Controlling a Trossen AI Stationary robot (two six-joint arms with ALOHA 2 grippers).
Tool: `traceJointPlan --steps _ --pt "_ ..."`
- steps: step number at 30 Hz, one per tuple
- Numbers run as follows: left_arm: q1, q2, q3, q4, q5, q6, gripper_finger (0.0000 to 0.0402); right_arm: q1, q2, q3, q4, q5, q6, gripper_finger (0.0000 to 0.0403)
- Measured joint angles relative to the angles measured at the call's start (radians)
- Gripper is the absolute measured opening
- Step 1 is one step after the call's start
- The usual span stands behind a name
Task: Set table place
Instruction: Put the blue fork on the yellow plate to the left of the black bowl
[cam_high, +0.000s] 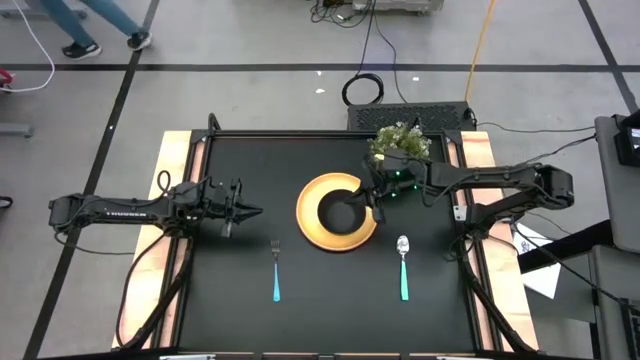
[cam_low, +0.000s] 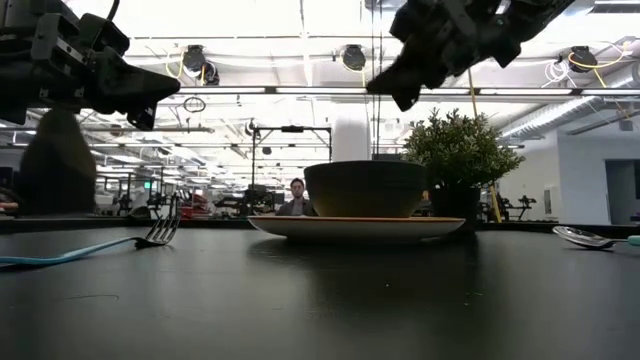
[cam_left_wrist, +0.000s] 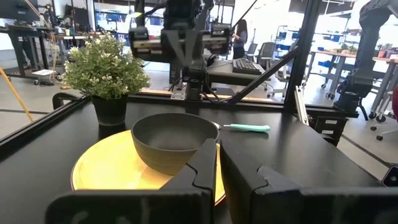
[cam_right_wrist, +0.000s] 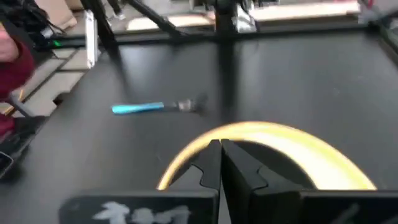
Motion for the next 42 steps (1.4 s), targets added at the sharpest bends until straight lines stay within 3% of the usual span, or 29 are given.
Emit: traceJointPlan --steps 5,17,22,34,42 --pt "0.0 0.0 0.0 -0.004 0.0 0.0 0.0026 0.001 -0.065 -0.064 0.098 0.007 -0.005 0.0" --pt "0.0 0.0 0.0 -0.014 -0.003 0.021 0.0026 0.009 -0.325 -0.419 0.453 0.009 0.035 0.0" --pt "0.0 0.0 0.0 -0.011 -0.014 0.023 0.0026 0.012 -0.402 -0.535 0.542 0.117 0.072 0.0" --pt "0.0 0.0 0.0 -0.027 -0.017 0.023 0.0026 0.07 -0.526 -0.634 0.611 0.105 -0.028 0.0" --pt "0.0 0.0 0.0 -0.03 -0.017 0.021 0.0026 0.107 -0.631 -0.685 0.697 0.008 0.009 0.0"
